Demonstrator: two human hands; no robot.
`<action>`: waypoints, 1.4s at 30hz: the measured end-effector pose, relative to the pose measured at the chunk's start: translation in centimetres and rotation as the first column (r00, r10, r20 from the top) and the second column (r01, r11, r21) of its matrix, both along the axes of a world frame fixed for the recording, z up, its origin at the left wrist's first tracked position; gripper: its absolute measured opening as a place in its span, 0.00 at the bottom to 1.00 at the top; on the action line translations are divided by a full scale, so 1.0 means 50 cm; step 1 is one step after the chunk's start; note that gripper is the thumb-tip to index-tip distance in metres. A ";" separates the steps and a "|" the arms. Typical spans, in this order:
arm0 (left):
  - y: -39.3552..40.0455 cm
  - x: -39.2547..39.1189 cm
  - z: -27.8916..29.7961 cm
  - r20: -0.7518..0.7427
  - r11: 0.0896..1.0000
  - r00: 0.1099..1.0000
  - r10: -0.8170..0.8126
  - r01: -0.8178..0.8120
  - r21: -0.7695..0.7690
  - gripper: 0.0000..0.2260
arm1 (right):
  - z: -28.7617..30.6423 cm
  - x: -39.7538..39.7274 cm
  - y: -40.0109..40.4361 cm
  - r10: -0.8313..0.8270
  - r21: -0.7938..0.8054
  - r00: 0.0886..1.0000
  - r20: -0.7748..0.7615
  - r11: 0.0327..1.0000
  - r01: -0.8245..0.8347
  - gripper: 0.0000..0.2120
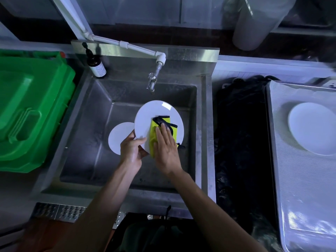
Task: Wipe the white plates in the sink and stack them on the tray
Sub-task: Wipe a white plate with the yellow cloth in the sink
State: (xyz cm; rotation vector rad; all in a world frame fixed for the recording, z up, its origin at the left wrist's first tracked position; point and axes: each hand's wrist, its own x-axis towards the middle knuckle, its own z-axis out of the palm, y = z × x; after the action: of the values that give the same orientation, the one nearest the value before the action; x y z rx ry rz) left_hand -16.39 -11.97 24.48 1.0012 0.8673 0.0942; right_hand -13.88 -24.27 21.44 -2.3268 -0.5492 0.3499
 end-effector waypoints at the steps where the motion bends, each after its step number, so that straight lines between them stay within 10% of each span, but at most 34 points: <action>1: -0.001 0.000 0.000 0.005 1.000 1.000 -0.004 0.004 0.001 0.17 | 0.006 -0.006 0.005 0.022 0.001 1.000 0.007 1.000 -0.022 0.26; 26: 0.023 -0.001 0.016 0.025 0.993 0.999 -0.032 0.029 0.118 0.20 | -0.009 0.059 -0.066 -0.291 0.139 0.949 -0.121 0.942 0.306 0.30; 42: 0.087 0.005 0.023 -0.110 0.850 0.926 -0.361 0.375 0.369 0.22 | 0.012 0.157 -0.110 -0.272 0.218 0.940 -0.206 0.924 0.315 0.27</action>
State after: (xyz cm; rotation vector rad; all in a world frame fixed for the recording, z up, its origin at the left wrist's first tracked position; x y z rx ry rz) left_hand -16.15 -7.60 25.61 1.5309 0.6859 -0.0867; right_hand -6.01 -29.75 22.06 -2.0716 -0.1421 0.3146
